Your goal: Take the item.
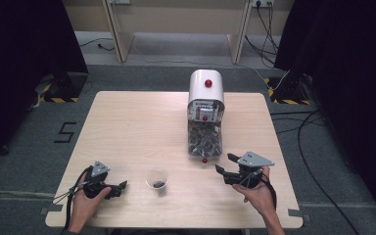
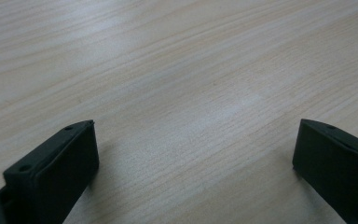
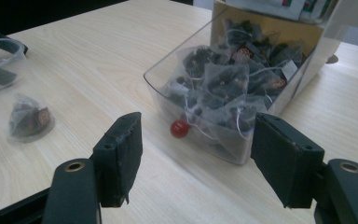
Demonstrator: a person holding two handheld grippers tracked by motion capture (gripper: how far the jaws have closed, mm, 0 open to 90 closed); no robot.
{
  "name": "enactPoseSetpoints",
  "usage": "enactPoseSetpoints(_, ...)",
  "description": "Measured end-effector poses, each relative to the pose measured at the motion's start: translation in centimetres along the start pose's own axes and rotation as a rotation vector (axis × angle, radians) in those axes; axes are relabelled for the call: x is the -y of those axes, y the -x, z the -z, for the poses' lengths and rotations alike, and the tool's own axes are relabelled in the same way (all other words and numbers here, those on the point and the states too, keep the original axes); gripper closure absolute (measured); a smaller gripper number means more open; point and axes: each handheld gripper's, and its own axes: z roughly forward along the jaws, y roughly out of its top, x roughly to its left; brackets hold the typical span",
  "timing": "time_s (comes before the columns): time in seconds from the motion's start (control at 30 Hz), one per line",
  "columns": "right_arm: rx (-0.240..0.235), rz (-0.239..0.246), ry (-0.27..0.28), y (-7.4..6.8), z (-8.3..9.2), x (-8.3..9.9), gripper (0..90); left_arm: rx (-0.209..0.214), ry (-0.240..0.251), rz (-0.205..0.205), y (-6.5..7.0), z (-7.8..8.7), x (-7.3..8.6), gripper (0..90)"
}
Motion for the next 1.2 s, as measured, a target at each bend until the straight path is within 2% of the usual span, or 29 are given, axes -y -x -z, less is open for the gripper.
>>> enactPoseSetpoints(0.47, 0.035, -0.022, -0.042, 0.7, 1.0, 2.0, 33.6, 0.0, 0.0, 0.0, 0.0, 0.0, 0.0, 0.0)
enactPoseSetpoints(0.93, 0.059, -0.038, -0.099, 0.8, 1.2, 3.4, 27.3, 0.0, -0.001, 0.0, 0.0, 0.0, 0.0, 0.0)
enactPoseSetpoints(1.2, 0.073, -0.024, -0.136, 0.4, 1.2, 4.3, 27.3, 0.0, 0.0, 0.0, 0.0, 0.0, 0.0, 0.0)
